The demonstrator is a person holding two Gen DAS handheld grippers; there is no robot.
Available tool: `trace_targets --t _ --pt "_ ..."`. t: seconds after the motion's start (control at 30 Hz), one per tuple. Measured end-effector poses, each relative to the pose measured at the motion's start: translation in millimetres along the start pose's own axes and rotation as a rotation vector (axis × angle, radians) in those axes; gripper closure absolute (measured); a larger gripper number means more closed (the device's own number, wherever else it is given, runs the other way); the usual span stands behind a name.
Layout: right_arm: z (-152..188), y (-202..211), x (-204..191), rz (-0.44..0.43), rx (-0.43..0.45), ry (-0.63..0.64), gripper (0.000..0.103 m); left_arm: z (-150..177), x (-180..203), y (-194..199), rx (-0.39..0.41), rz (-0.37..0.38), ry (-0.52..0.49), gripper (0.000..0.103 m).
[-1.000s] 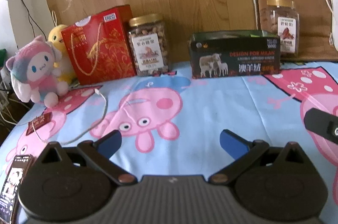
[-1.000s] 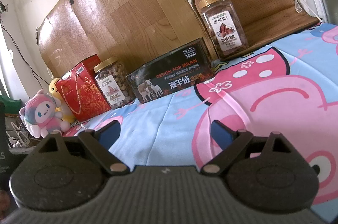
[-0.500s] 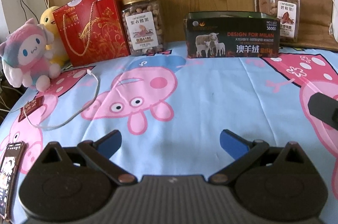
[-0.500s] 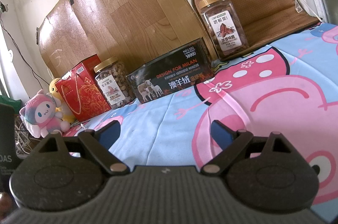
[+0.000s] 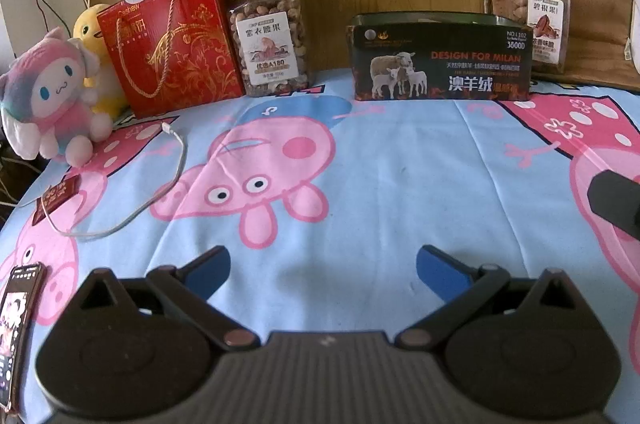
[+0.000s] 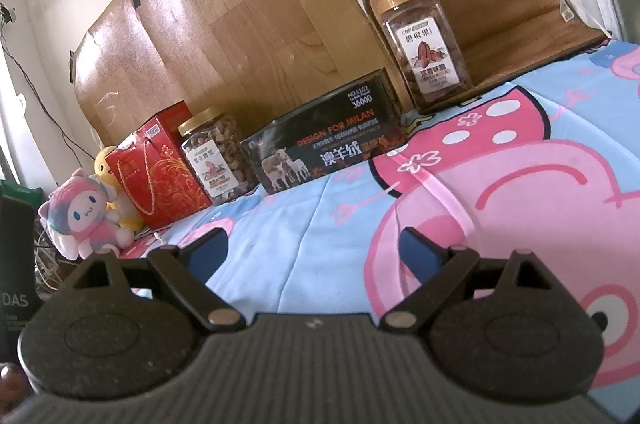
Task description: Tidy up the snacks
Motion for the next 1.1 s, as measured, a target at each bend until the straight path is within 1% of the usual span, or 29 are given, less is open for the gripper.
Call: trace_targets --t 0.27,1.1 --pt "-0.1 0.2 0.3 0.001 0.003 0.001 0.009 -4.4 0.1 7.0 0.049 -0.063 -0.042 0.0" --pt "0.1 0.4 -0.4 -0.003 0.003 -0.002 0.009 -0.8 -3.1 3.5 0.036 -0.075 -0.044 0.0"
Point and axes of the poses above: each gripper's, at about its wrist camera, not at the fingertips, and y roughly against the way its jaws point, x to its right, z to its underside, the point moved 9 cm from there along -y, roughly the way its jaws point, and after that the axes turned 11 degrees about -y, right-handed, at the moved point
